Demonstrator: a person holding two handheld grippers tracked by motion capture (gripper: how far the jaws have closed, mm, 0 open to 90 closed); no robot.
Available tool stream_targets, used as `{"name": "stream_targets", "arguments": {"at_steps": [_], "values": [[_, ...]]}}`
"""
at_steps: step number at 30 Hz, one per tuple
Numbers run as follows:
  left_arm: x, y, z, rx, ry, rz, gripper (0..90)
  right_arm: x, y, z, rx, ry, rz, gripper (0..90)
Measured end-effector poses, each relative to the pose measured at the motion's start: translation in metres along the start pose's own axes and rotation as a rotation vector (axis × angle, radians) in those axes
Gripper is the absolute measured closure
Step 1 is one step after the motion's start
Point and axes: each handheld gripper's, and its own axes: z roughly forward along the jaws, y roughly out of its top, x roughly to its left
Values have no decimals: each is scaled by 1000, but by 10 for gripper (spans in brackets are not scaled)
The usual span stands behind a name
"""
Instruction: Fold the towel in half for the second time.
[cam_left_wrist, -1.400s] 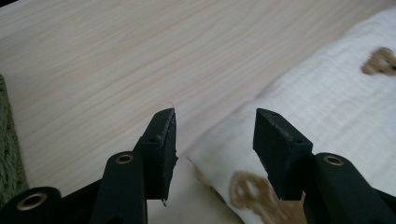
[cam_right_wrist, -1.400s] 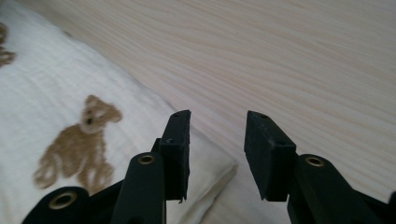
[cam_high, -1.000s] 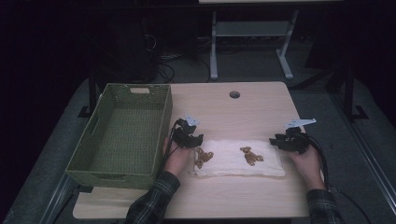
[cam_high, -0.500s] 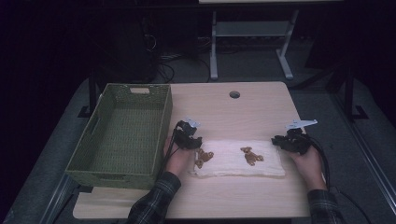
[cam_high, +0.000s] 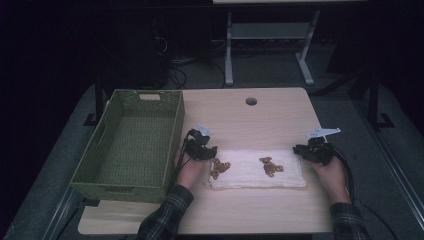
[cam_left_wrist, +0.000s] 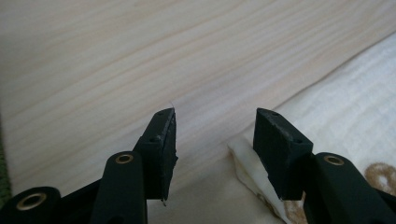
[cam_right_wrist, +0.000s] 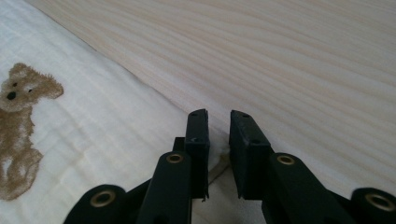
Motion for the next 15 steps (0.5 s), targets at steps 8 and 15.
{"name": "stream_targets", "arguments": {"at_steps": [8,15], "values": [[-1,-2,4,-1,-69,11,711,1,0,0,3,11,0,834],[-1,2,4,16,-61,27,879,2,1,-1,8,14,2,871]]}}
